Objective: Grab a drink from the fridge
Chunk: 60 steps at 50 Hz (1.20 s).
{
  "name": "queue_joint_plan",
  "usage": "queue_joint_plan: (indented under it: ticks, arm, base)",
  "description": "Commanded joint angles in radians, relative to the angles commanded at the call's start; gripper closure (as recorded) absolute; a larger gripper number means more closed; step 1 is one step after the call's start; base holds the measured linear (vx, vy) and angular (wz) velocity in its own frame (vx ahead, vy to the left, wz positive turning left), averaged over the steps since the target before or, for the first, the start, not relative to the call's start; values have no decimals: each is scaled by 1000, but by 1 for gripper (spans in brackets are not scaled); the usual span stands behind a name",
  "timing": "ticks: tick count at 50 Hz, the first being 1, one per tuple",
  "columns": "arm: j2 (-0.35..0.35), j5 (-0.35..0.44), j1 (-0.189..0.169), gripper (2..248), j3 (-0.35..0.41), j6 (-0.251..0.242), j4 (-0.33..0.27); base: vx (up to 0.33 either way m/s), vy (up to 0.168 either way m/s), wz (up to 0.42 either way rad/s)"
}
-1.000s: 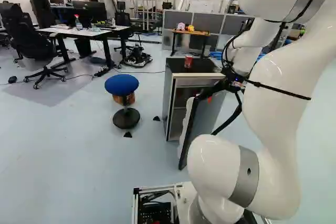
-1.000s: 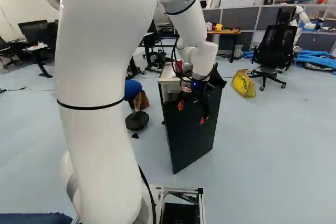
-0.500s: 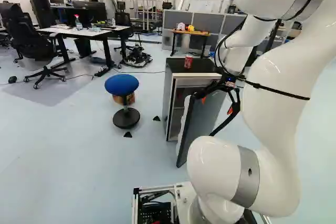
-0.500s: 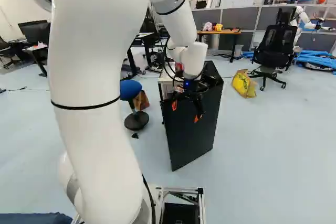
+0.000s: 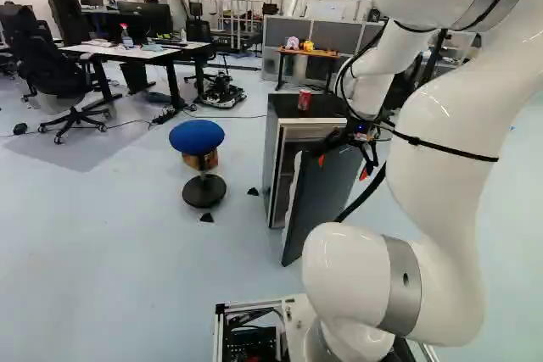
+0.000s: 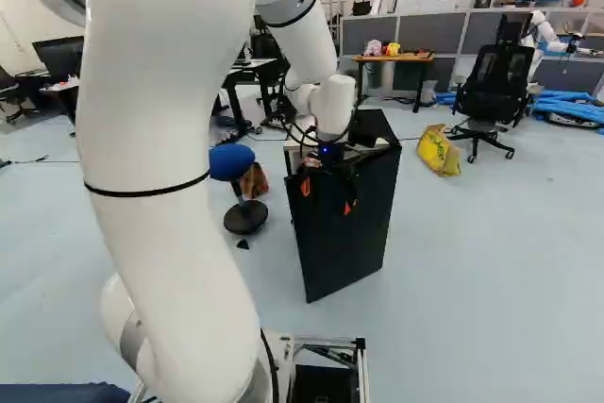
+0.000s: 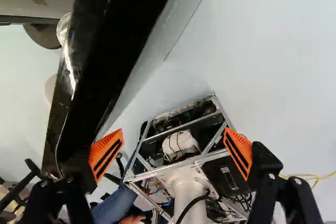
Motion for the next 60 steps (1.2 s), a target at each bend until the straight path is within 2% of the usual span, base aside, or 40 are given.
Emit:
queue_joint_plan:
  ticks: [36, 60]
  arm:
    - [12, 115, 105, 3, 15, 0, -49]
    - [12, 243, 156, 3, 16, 0, -82]
  base:
    - [0, 0, 0]
    - [0, 0, 0]
